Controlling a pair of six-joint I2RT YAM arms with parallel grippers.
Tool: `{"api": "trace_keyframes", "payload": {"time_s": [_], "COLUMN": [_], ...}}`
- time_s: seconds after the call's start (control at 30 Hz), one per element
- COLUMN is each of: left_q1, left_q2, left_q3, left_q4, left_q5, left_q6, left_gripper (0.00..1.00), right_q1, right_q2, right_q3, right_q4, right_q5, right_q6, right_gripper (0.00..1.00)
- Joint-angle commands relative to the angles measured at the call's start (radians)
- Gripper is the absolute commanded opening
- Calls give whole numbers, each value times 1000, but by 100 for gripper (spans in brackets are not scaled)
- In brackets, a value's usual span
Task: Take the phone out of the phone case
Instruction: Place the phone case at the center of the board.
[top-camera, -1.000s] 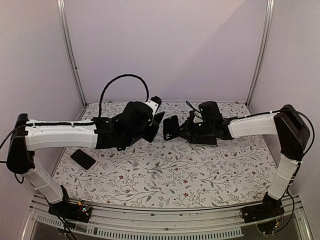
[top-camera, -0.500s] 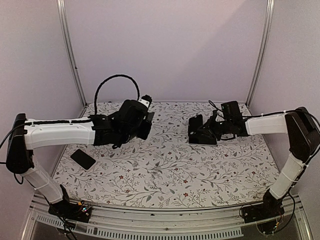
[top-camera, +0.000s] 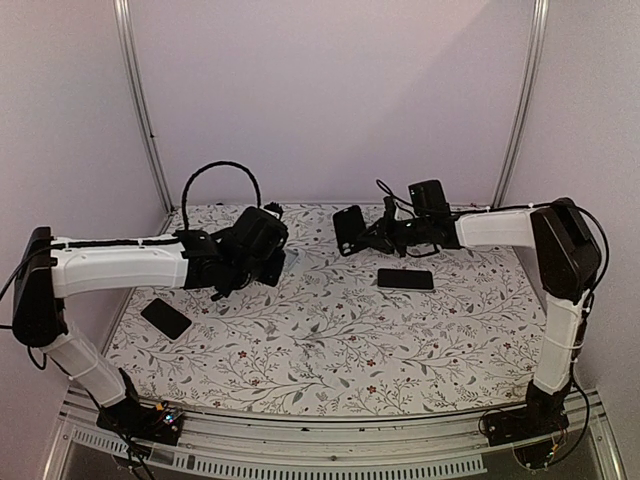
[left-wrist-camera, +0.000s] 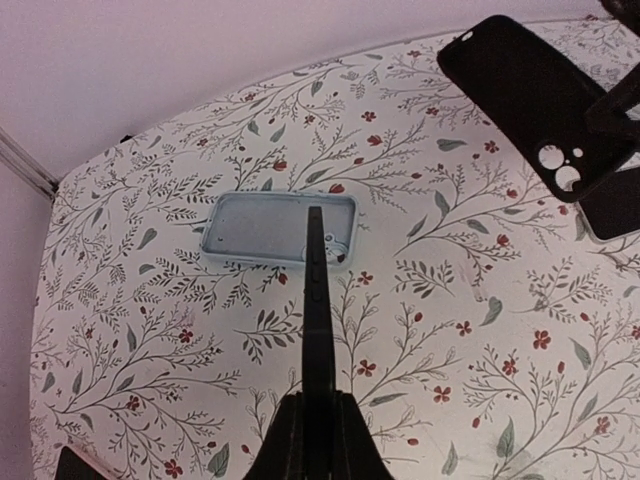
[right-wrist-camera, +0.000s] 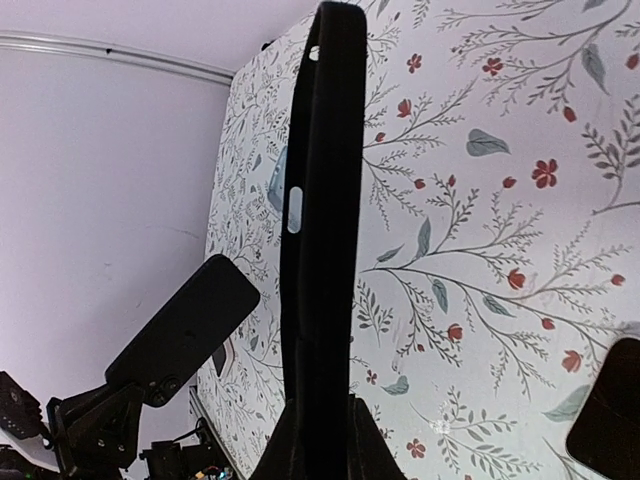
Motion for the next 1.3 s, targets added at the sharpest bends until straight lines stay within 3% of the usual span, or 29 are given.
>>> {"api": "trace_keyframes", "payload": {"time_s": [0.0, 0.43, 0.7, 0.93, 1.07, 1.27], "left_q1": [12, 11, -11, -51, -90, -109], "left_q2": [-55, -42, -9, 47, 90, 122], "left_q3": [-6, -18, -7, 31, 60, 87], "left_q4": [13, 45, 83, 115, 148, 218], "left_q5": [-23, 75, 149, 198, 201, 348], "left_q6": [-23, -24, 7, 59, 105, 122], "left_gripper": [0, 0, 0, 0, 0, 0], "right_q1": [30, 57, 62, 60, 53, 17], "right_q2": [129, 432, 510, 438, 342, 148], "right_q3": [149, 458, 559, 554, 459, 287], "right_q4": [0, 0, -81, -260, -257, -192], "right_q5": [-63, -78, -36, 192, 289, 336], "right_q6": [-35, 1, -19, -126, -152, -145], "right_gripper": [1, 13, 47, 73, 84, 87]}}
